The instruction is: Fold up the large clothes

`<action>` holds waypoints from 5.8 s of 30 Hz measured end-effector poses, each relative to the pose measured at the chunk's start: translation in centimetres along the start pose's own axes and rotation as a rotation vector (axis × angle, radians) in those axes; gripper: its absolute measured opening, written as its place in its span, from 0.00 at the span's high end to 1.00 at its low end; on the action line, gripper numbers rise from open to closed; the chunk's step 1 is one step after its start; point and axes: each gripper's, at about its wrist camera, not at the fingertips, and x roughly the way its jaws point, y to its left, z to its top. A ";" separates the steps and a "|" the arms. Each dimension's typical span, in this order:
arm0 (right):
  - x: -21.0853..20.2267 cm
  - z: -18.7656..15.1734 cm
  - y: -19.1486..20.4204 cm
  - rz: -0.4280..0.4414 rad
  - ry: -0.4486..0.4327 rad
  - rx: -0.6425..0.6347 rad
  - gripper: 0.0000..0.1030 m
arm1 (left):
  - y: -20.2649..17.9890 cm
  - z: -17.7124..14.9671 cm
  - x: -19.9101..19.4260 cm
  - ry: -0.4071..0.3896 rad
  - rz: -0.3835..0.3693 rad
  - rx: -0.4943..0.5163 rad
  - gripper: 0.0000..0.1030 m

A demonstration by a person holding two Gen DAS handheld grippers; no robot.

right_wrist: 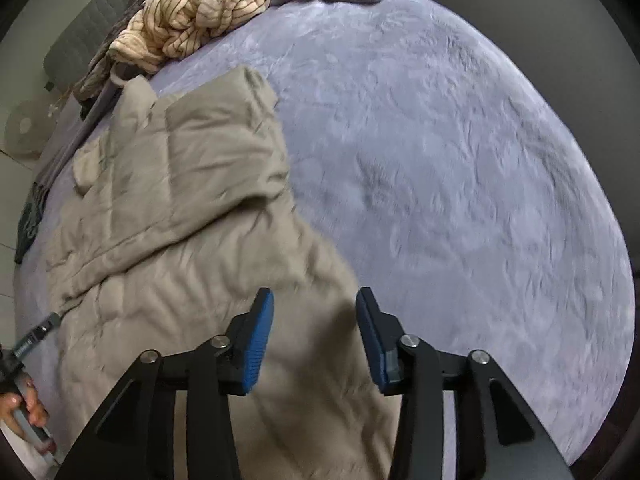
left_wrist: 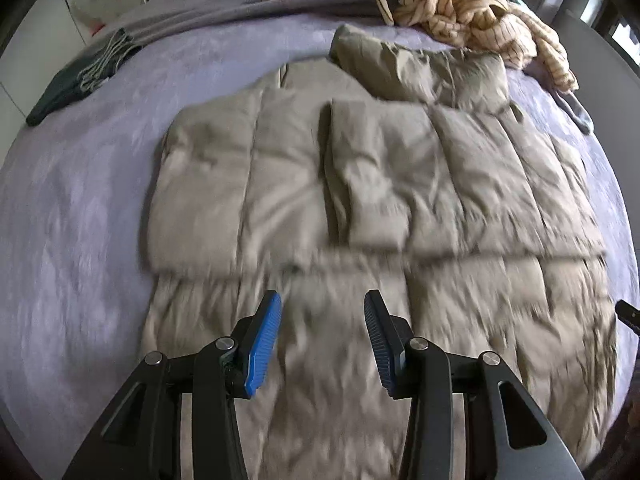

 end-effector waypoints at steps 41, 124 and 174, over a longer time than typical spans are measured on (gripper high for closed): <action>-6.4 -16.3 4.5 0.208 0.161 0.011 0.16 | 2.8 -18.6 -12.8 0.075 0.030 -0.029 0.00; -9.8 -2.1 5.9 0.399 -0.027 0.124 0.93 | 10.2 -3.6 -17.2 -0.214 -0.357 -0.203 0.86; 12.9 12.8 22.5 0.263 -0.025 -0.417 0.87 | -2.1 15.3 8.6 -0.253 -0.049 0.046 0.42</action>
